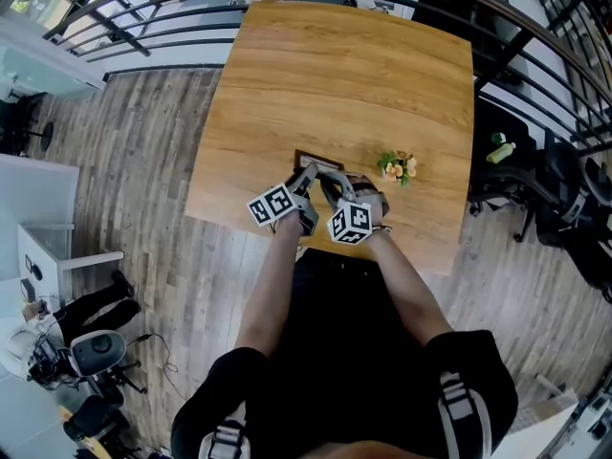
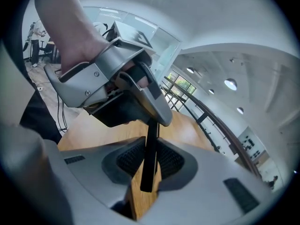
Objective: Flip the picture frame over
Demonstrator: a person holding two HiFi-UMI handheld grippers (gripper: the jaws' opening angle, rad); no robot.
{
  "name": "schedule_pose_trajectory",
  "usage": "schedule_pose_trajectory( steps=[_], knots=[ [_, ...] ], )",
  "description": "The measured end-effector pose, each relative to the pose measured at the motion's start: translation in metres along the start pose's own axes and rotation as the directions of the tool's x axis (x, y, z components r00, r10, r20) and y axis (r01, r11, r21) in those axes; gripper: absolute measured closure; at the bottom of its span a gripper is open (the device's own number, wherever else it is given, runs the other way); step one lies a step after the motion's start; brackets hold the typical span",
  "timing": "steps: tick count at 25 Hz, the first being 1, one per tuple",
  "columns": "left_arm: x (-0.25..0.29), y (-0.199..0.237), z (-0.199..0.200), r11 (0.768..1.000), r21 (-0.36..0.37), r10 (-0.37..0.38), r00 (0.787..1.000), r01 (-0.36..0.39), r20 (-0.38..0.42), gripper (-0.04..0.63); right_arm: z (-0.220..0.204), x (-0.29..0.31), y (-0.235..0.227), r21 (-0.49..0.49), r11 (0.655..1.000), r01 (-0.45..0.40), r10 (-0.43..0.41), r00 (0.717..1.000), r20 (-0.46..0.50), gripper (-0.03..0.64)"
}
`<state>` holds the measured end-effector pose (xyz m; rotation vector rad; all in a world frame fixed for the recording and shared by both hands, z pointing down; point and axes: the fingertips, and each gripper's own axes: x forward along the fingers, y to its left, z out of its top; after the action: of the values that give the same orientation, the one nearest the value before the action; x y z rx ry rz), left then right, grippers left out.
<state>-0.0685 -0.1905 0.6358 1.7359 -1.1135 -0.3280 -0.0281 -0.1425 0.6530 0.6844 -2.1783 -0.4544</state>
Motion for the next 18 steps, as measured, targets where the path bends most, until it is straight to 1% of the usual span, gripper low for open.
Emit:
schedule_pose_trajectory(
  steps=[3, 5, 8, 11, 14, 18],
  knots=[
    [-0.002, -0.003, 0.002, 1.000, 0.002, -0.014, 1.000, 0.014, 0.014, 0.410, 0.003, -0.001, -0.001, 0.021, 1.000, -0.004, 0.004, 1.000, 0.014, 0.532],
    [-0.002, -0.003, 0.002, 1.000, -0.011, -0.022, 1.000, 0.022, 0.018, 0.417, 0.003, -0.001, -0.001, 0.029, 1.000, -0.009, 0.008, 1.000, 0.022, 0.531],
    [-0.002, -0.004, 0.003, 0.999, -0.024, -0.038, 0.999, 0.039, 0.026, 0.447, 0.004, 0.000, 0.002, 0.051, 0.998, -0.020, 0.019, 0.999, 0.031, 0.522],
    [-0.003, -0.012, 0.002, 0.998, 0.014, -0.067, 0.997, 0.066, 0.033, 0.500, 0.005, -0.001, 0.004, 0.054, 0.998, -0.041, 0.039, 0.998, 0.043, 0.513],
    [-0.003, -0.016, 0.005, 0.996, 0.022, -0.087, 0.996, 0.086, 0.037, 0.500, 0.006, -0.002, 0.002, 0.063, 0.996, -0.056, 0.052, 0.997, 0.059, 0.514],
    [-0.003, -0.017, 0.003, 0.995, 0.041, -0.087, 0.996, 0.086, 0.019, 0.502, 0.005, -0.003, 0.004, 0.102, 0.991, -0.084, 0.077, 0.994, 0.073, 0.509]
  ],
)
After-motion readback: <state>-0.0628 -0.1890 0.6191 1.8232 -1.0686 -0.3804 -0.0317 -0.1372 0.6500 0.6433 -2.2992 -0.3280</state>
